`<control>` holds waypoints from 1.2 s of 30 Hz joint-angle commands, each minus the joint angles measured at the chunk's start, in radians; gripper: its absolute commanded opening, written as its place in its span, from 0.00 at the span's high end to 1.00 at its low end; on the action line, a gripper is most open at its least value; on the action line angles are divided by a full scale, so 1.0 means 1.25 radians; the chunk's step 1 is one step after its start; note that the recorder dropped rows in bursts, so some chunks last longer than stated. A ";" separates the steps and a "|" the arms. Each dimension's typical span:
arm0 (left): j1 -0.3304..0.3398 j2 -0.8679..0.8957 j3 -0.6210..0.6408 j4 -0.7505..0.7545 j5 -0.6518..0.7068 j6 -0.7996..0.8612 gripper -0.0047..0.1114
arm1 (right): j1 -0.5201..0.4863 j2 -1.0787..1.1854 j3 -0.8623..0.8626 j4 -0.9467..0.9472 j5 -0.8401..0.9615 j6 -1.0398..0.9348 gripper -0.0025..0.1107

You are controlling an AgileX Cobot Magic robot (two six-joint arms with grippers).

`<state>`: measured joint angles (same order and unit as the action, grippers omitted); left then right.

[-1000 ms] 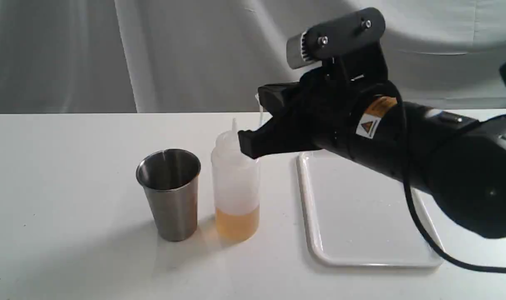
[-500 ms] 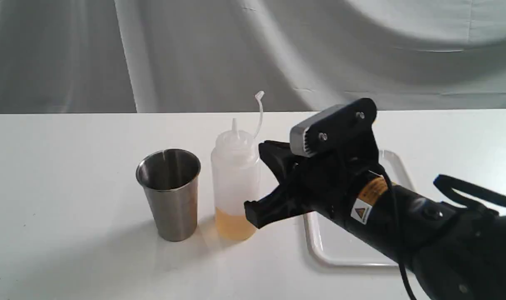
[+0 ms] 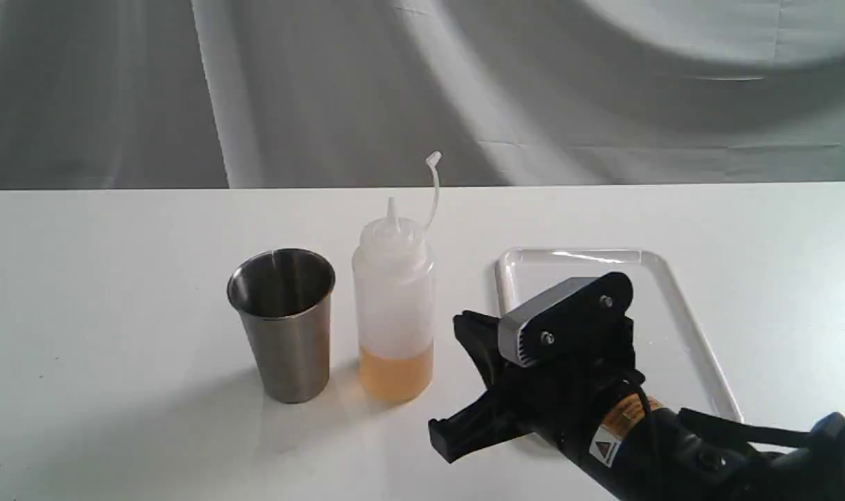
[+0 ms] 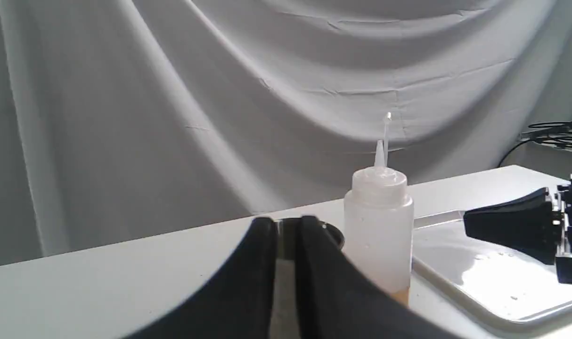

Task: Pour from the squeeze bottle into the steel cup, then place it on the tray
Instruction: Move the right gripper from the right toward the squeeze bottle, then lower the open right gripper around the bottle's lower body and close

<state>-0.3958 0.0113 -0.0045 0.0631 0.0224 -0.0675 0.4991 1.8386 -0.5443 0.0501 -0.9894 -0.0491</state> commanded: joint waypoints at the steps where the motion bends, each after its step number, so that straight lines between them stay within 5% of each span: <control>1: 0.002 0.004 0.004 0.003 -0.008 0.000 0.89 | 0.004 0.020 0.005 -0.004 -0.045 -0.005 0.98; 13: 0.002 0.004 0.004 0.003 -0.008 0.000 0.89 | 0.004 0.021 0.005 -0.008 0.024 -0.003 0.96; 25: 0.002 0.004 0.004 0.003 -0.008 0.000 0.89 | 0.004 0.021 0.005 -0.040 0.039 -0.052 0.35; 36: 0.002 0.004 0.004 0.003 -0.008 0.000 0.89 | 0.004 0.072 -0.088 -0.048 0.114 -0.067 0.30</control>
<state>-0.3958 0.0113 -0.0045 0.0631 0.0224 -0.0675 0.4991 1.9162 -0.6331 0.0000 -0.8662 -0.1239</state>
